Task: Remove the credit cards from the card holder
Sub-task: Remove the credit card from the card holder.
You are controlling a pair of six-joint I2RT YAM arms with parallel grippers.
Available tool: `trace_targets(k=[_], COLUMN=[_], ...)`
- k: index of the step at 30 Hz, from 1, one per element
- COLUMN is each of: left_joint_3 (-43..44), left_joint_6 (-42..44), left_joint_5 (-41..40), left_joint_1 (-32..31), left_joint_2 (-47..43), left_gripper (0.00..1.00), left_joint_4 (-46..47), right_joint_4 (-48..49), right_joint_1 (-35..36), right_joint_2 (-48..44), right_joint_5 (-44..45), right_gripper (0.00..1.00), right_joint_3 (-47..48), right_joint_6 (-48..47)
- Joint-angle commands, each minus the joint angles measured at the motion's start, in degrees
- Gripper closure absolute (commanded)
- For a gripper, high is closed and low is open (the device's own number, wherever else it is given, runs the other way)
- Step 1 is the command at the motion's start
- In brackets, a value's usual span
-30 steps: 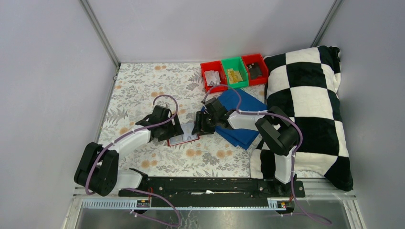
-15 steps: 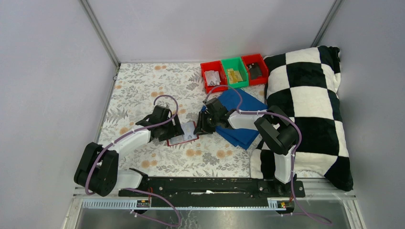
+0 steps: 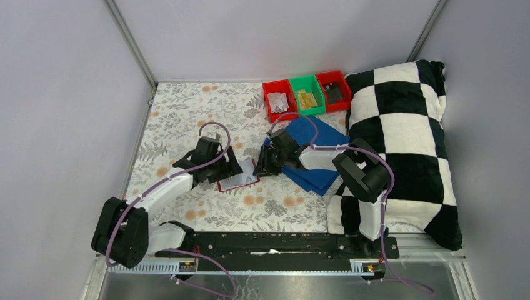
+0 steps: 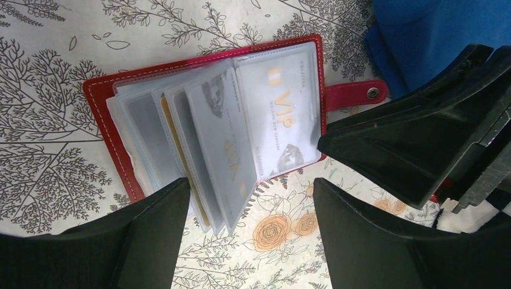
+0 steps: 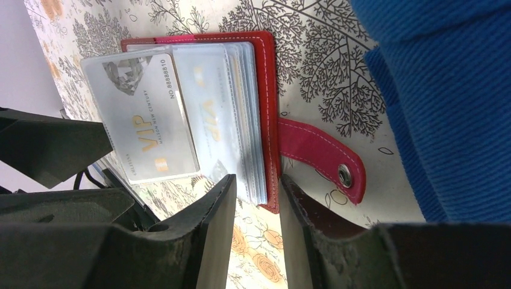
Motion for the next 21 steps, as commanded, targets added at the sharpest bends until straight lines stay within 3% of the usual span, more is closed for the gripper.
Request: trace_targets(k=[1, 8, 13, 21], left_joint_3=[0.60, 1.05, 0.59, 1.36], left_joint_6=[-1.72, -1.51, -1.76, -0.85], left_joint_5=[5.16, 5.83, 5.83, 3.34], left_joint_1=[-0.86, -0.84, -0.86, -0.86], left_joint_2=[-0.04, 0.31, 0.62, -1.59], left_gripper=[0.22, 0.22, 0.22, 0.21], left_joint_4=[4.45, 4.88, 5.27, 2.23], right_joint_4=[1.15, 1.39, 0.10, -6.45], right_joint_1=[0.46, 0.47, 0.29, -0.78], right_joint_2=[1.38, 0.13, -1.62, -7.93], right_joint_5=[-1.14, -0.55, 0.95, 8.14], right_gripper=[0.61, 0.58, 0.47, 0.38], right_joint_3=[-1.08, -2.24, -2.90, -3.77], right_joint_6=[0.49, 0.37, -0.53, -5.12])
